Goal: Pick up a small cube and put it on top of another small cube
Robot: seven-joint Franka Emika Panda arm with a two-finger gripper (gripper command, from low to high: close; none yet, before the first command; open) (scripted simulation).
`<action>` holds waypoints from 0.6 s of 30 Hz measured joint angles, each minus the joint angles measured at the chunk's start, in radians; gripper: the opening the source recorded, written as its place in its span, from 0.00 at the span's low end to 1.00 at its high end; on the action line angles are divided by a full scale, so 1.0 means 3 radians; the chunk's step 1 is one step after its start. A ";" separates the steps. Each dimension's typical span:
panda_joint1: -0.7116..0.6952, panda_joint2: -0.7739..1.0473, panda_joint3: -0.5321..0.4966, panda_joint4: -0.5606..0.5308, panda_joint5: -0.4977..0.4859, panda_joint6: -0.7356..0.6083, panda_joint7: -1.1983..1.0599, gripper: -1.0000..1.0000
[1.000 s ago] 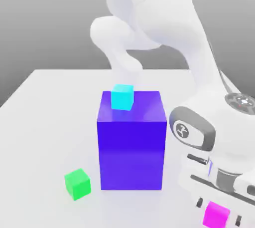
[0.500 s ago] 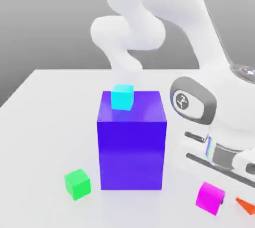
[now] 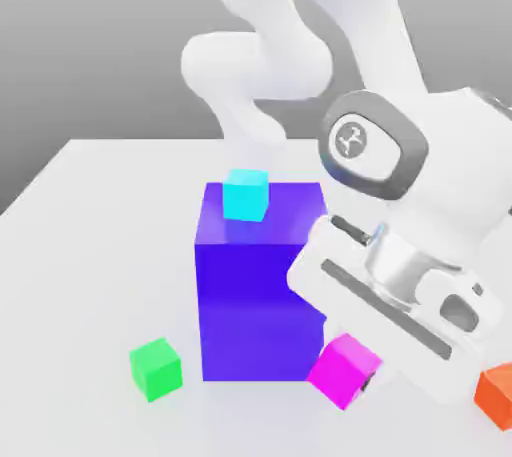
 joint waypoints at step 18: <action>-0.0026 -0.1243 -0.0059 -0.0118 -0.0303 -0.0618 0.0244 0.00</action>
